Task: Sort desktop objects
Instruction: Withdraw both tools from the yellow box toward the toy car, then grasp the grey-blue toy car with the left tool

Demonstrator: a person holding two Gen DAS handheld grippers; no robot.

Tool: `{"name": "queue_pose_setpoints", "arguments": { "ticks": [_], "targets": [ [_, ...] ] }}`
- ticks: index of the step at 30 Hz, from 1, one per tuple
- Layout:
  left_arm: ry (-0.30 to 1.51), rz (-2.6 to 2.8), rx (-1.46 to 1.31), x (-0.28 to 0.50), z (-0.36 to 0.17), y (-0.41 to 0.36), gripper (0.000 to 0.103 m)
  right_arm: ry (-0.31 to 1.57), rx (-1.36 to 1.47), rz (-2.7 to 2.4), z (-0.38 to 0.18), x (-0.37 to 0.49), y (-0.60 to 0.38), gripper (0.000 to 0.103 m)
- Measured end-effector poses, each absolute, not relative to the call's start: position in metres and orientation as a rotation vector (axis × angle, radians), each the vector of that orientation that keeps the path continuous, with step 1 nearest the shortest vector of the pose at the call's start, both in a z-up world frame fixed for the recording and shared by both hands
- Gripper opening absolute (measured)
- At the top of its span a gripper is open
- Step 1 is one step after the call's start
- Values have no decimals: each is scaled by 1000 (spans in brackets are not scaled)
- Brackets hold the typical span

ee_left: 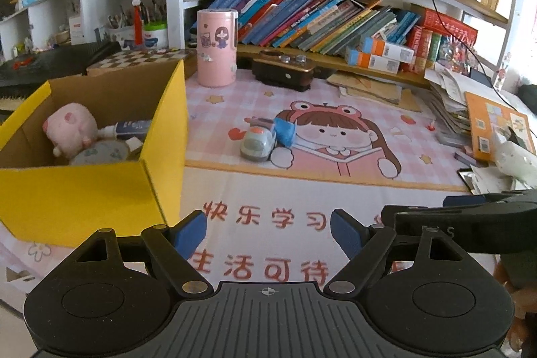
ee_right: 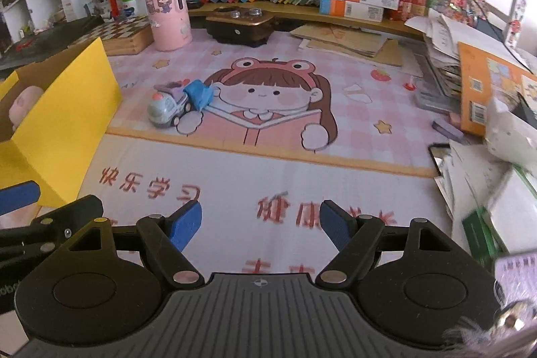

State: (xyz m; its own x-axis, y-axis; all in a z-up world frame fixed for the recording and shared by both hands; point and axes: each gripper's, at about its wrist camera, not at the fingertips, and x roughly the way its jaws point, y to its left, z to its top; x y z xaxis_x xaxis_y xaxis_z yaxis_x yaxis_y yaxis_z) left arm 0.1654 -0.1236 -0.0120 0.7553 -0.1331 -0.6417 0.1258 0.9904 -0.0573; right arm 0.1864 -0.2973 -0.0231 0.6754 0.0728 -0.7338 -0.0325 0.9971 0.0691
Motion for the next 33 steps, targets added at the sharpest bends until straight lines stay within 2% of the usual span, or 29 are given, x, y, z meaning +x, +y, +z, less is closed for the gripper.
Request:
{"name": "queue_pose_setpoints", "arguments": {
  "ticks": [16,17,19,30,33],
  "targets": [
    [655,-23,64,233,-19,-162,76,745,24,181,-25,270,-338,73],
    [654,-19,64,239,-22,-164,75,741,21,193,-25,275,-338,72],
    [666,-20,64,252,-29,-167,66,734,14,218,-25,285,-338,71],
    [698,54,39,322,-70,-162,64,733,9,281,-23,310,-335,69],
    [716,52,35,331,-78,-161,59,732,9,297,-23,315,-335,69]
  ]
}}
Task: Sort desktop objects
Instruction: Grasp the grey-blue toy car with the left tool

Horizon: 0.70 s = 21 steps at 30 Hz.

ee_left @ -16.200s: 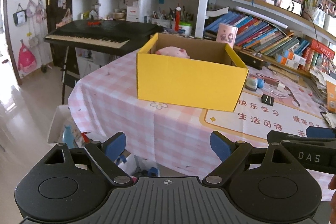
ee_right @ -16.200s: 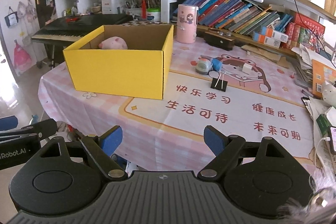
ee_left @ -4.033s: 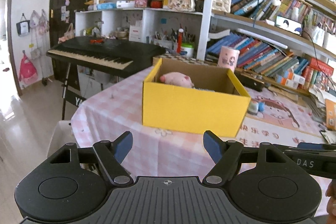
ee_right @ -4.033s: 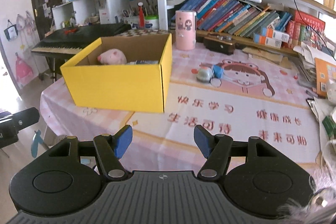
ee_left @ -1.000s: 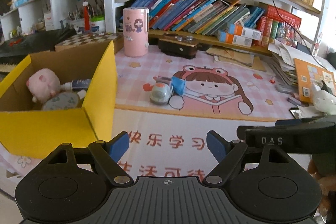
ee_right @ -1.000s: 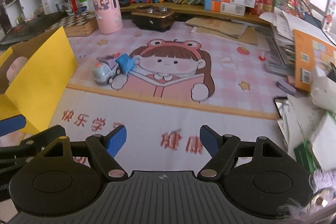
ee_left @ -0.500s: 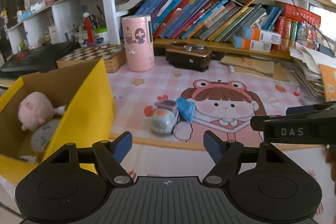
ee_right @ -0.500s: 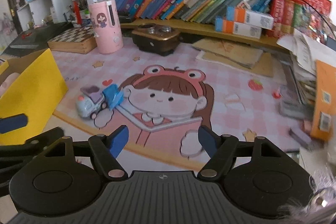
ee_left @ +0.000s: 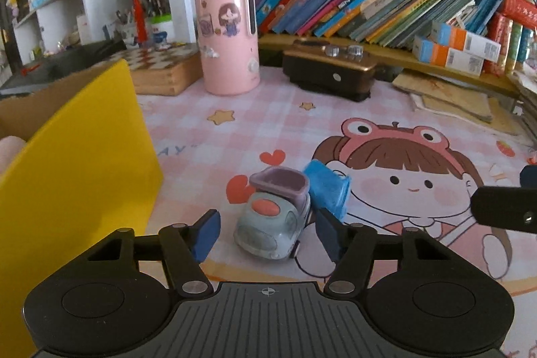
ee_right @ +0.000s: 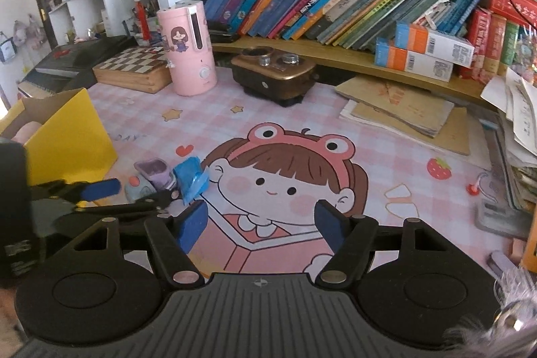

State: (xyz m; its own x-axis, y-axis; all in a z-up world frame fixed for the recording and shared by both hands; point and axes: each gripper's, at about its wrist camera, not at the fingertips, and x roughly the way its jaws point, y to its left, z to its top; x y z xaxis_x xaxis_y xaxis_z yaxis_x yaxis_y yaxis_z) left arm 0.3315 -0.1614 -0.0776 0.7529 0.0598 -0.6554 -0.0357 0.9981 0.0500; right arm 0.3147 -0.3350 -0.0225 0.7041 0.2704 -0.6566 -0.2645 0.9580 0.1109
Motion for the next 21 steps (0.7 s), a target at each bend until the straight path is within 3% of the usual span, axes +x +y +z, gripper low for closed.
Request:
{"name": "queue_pose_setpoints", "arguments": {
  "ticks": [8,21],
  "targets": [
    [724,21,62,337,-86,-164,42,748,-4,339,-29,332,-326,69],
    [680,99,31,278,-42,-144,41,774,-89,471,-60,380,-265,65]
  ]
}}
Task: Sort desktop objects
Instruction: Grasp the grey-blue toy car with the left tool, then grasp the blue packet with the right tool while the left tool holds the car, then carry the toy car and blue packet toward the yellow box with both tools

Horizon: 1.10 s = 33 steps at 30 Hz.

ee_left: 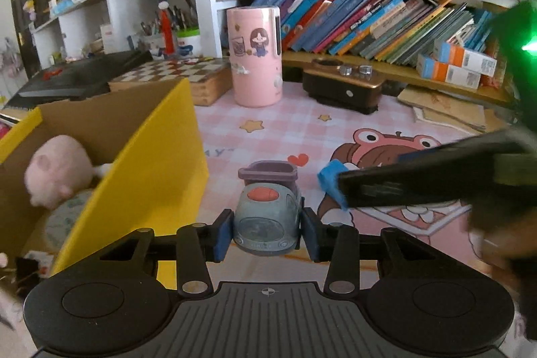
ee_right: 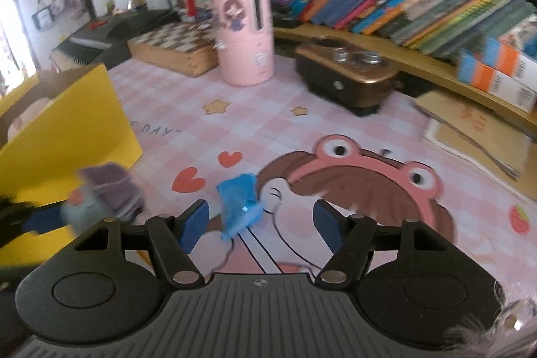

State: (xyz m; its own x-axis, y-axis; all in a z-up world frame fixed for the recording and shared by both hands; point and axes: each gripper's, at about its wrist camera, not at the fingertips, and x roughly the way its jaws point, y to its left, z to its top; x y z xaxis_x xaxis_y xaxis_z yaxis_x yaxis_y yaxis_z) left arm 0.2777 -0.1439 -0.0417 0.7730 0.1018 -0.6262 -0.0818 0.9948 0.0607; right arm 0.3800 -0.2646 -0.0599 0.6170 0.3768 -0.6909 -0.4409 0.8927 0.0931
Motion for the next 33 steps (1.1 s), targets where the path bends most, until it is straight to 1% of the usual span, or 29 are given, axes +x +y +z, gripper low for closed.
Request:
{"name": "queue_pose_setpoints", "arguments": {
  "ticks": [3,4,6,7,8,9,10,12,19,33],
  "targets": [
    [676,93,39,265,-35,-141,41,794,-130,496,-71,392,-249,58],
    [673,92,38,262,-32,-140,41,799,-144,504,-75,395,-245,57],
    [666,89,32,256,-28,-139,41,812,-157,510,-80,400,-241,49],
    [662,87,31,253,-26,-139,41,802,-163,508,-80,400,-240,48],
    [657,85,29,251,-23,-138,41,801,-169,506,-81,400,-239,44],
    [653,83,25,249,-22,-138,41,802,-171,508,-80,400,-239,35],
    [650,81,23,247,-21,-138,41,802,-170,514,-80,399,-240,32],
    [643,74,16,245,-17,-138,41,808,-159,522,-79,398,-243,28],
    [606,40,-11,230,-4,-135,41,775,-76,479,-54,374,-262,26],
    [543,-11,-115,175,23,-103,41,709,64,409,17,270,-284,26]
  ]
}}
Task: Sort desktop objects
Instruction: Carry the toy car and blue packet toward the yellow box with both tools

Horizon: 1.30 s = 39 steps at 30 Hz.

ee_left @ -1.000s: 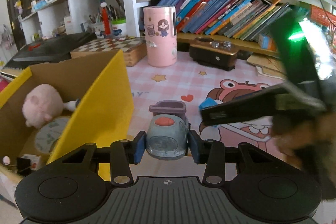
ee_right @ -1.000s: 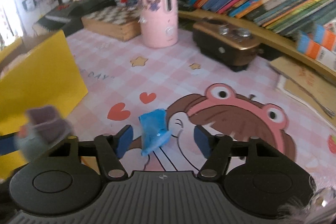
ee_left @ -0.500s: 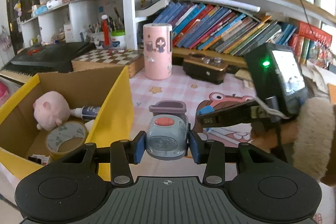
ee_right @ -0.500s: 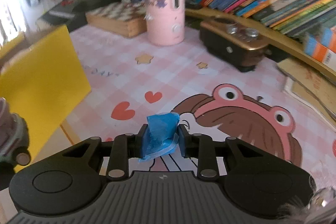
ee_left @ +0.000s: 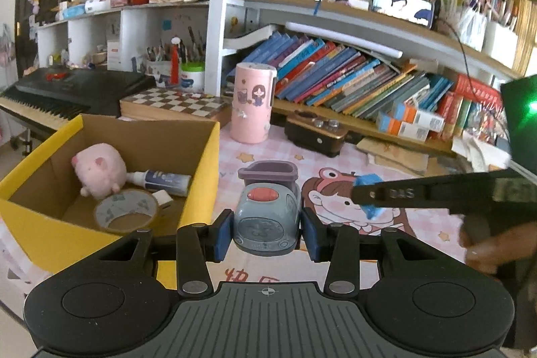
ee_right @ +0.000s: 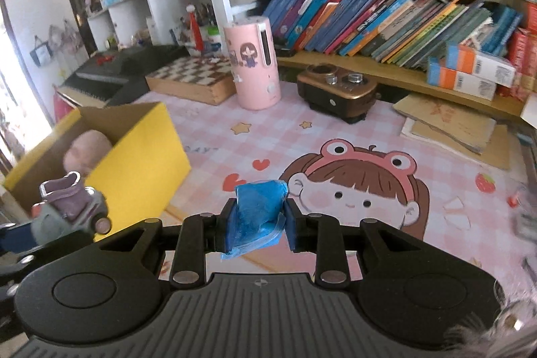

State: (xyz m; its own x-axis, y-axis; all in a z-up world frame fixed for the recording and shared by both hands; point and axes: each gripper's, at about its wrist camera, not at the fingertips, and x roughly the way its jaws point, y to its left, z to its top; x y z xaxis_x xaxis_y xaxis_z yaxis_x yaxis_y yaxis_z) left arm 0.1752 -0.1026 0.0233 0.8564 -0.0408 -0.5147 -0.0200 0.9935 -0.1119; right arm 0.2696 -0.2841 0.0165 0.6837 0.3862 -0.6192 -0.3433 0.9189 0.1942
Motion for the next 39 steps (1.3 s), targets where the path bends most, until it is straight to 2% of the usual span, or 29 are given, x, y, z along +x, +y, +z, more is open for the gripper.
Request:
{"name": "queue_pose_setpoints", "arguments": {
  "ticks": [10,39],
  "targets": [
    [519,-35,-122,137,27,-72,41,747,96,368,23,201,-264,26],
    [613,-182,-146,37,12,18,41,877,108,292,0,73,-163,26]
  ]
}}
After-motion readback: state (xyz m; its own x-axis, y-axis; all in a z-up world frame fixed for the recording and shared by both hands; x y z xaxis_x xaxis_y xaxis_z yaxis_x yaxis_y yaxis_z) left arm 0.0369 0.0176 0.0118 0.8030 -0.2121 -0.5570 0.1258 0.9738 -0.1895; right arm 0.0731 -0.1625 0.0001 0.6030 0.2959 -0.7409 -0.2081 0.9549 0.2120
